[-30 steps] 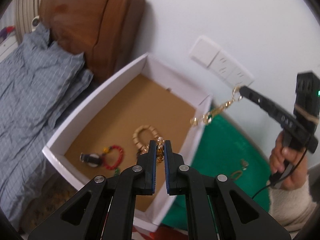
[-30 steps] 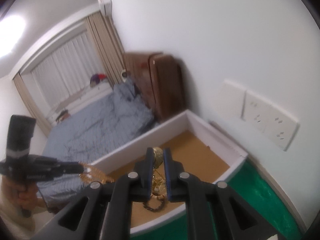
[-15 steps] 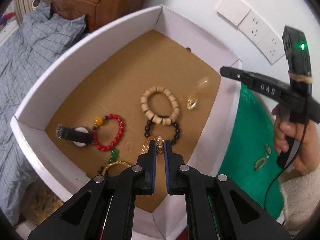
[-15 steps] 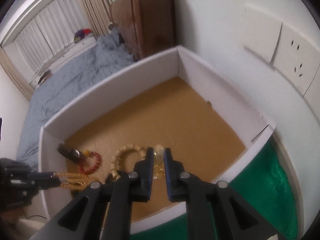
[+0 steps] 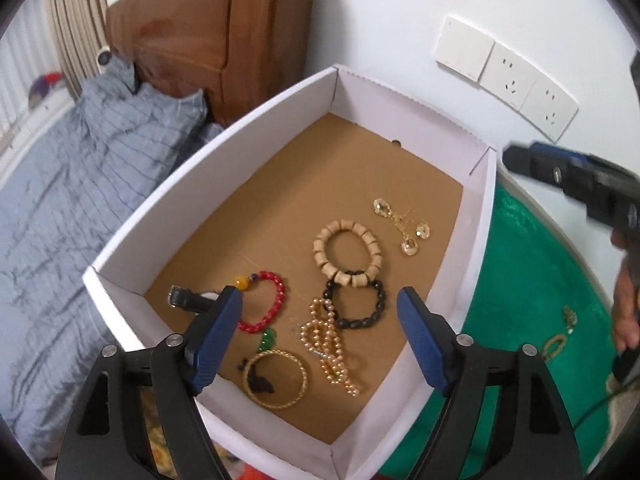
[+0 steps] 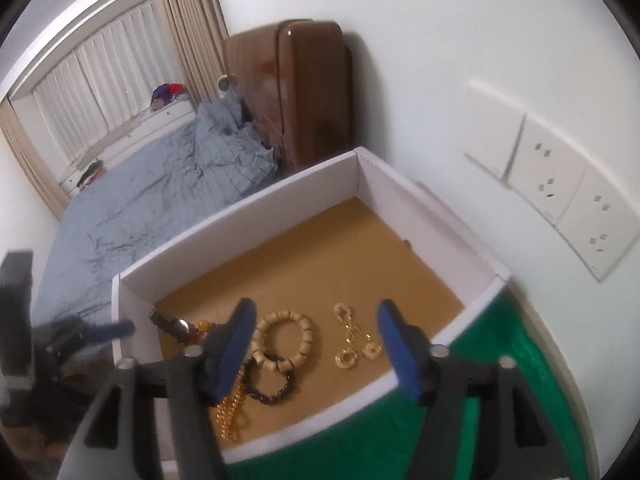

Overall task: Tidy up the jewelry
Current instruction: 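Move both tools back over the green cloth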

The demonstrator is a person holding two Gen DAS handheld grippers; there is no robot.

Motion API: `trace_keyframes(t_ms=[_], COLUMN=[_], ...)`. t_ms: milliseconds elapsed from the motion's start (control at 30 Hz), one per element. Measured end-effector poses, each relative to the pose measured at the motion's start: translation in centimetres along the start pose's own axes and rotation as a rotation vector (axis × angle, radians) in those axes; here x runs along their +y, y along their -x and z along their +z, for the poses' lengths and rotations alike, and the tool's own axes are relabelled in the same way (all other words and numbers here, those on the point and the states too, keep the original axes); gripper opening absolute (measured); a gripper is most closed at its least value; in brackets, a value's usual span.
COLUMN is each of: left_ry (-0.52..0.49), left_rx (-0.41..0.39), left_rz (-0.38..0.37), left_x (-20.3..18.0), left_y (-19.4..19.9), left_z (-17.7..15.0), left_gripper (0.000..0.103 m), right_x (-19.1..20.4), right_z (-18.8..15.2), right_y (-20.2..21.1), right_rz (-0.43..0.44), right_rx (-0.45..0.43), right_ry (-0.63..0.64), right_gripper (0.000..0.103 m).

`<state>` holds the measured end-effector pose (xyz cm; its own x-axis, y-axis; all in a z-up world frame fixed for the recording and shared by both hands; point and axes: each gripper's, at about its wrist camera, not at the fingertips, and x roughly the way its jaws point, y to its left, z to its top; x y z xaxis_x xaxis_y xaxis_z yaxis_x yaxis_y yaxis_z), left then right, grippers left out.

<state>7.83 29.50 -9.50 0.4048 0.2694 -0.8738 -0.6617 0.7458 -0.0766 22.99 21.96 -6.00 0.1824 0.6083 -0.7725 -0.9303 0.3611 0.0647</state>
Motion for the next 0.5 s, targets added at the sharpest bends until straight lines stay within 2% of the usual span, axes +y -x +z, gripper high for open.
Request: trace_keyframes(t_ms=[267,500], left_ry=[-0.049,-0.105], left_rx=[-0.003,-0.021], left_rz=[0.013,-0.031], left_x=[-1.8,-4.4], left_y=[0.8,1.9], left_z=[-1.4,-1.8], left_gripper=[0.081,0.081], right_x=[1.2,0.3], right_z=[-5.2,-8.3], right_y=[2.2,5.8], right_rz=[-0.004,-0.058], right_rx=[0.01,-0.018], right_ry=[-0.019,-0.077], right_gripper=[0.066,0.066])
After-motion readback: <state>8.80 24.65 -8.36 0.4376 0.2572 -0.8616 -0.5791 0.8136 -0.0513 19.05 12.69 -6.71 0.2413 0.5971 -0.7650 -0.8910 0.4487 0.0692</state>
